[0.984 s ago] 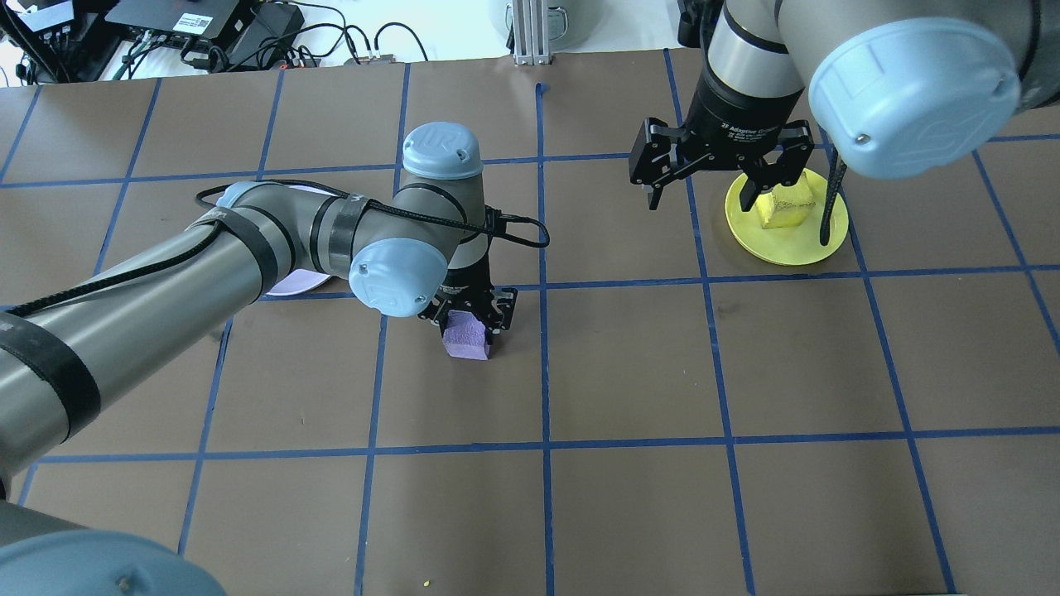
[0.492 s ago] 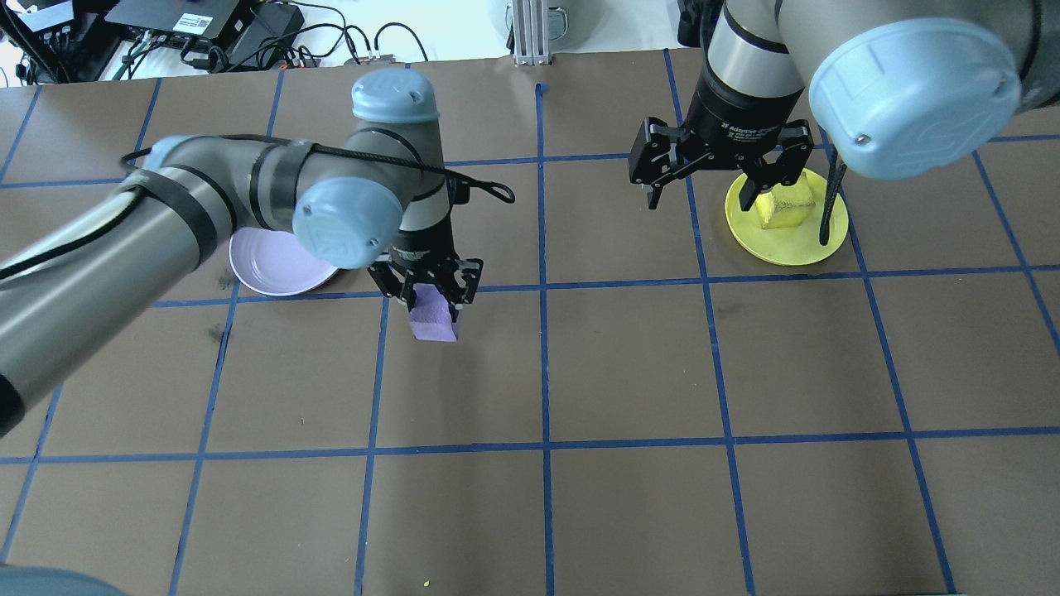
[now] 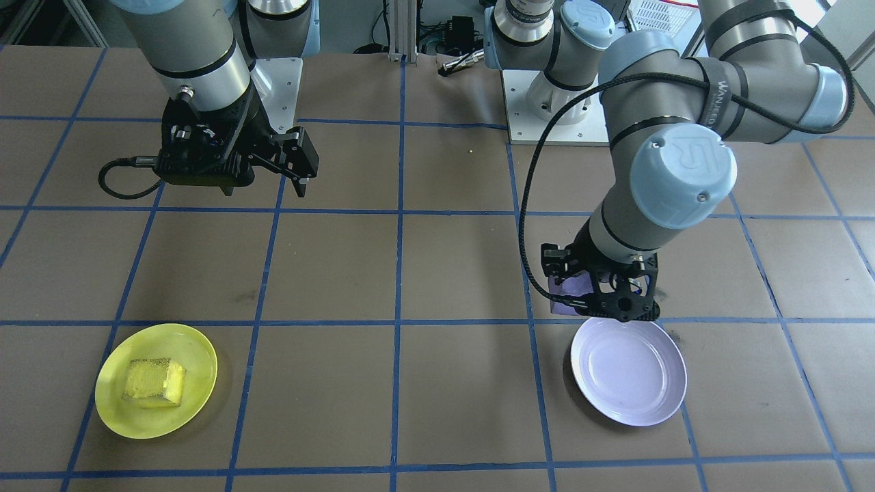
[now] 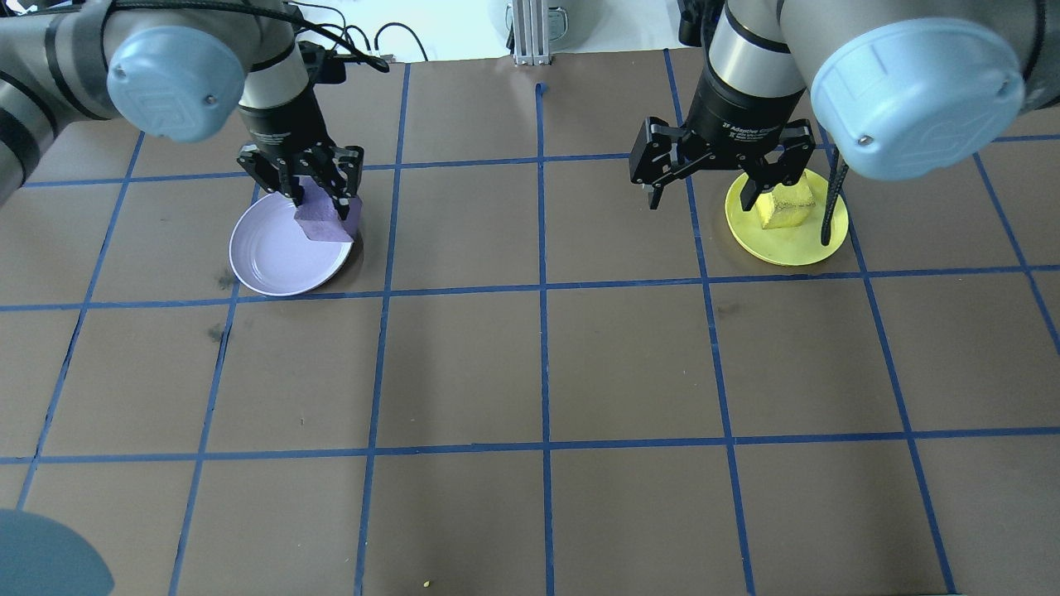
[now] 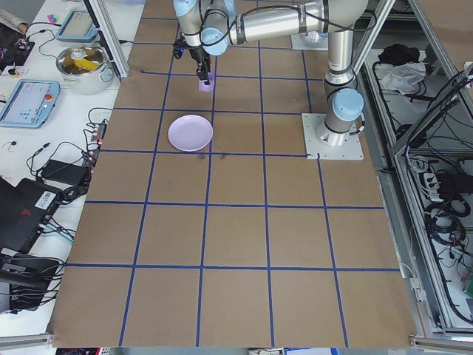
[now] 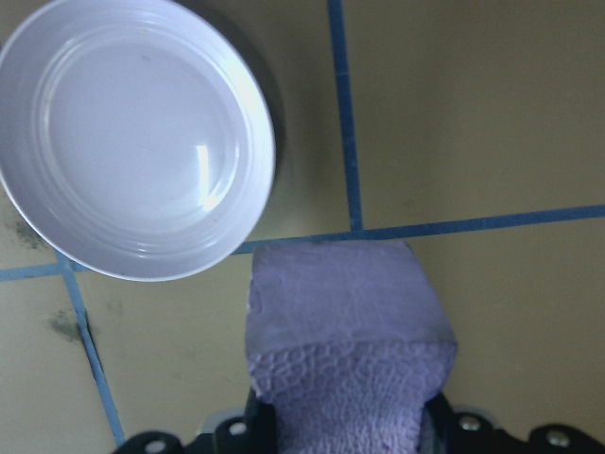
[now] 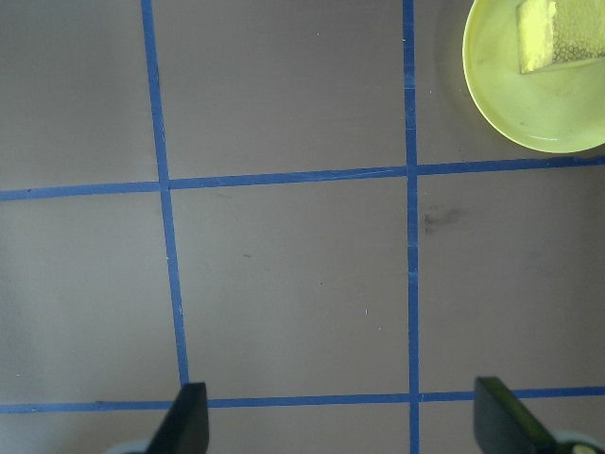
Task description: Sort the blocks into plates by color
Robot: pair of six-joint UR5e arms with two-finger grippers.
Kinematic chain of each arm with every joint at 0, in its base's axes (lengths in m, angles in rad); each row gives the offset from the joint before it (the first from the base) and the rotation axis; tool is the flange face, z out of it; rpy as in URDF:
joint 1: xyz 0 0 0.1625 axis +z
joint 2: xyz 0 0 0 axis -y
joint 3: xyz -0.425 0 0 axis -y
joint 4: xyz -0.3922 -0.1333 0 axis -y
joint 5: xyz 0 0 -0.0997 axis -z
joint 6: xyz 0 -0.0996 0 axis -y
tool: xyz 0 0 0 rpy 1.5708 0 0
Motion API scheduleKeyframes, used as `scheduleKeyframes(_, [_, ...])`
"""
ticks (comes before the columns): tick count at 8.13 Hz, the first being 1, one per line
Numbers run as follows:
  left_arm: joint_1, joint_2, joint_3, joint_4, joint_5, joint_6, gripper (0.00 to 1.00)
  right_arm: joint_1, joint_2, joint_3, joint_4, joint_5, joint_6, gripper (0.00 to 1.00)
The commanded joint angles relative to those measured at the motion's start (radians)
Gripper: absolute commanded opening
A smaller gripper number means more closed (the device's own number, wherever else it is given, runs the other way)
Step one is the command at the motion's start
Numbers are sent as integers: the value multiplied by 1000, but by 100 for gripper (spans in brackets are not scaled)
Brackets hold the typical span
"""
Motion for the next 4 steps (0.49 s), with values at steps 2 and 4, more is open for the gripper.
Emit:
scheduleKeyframes(2, [130,-55,10,115,17,104,0,2,-3,1,8,-1,0,100])
scheduleKeyframes(4, [135,-110,23,139,16,103,0,0,-3,1,8,-3,0,100])
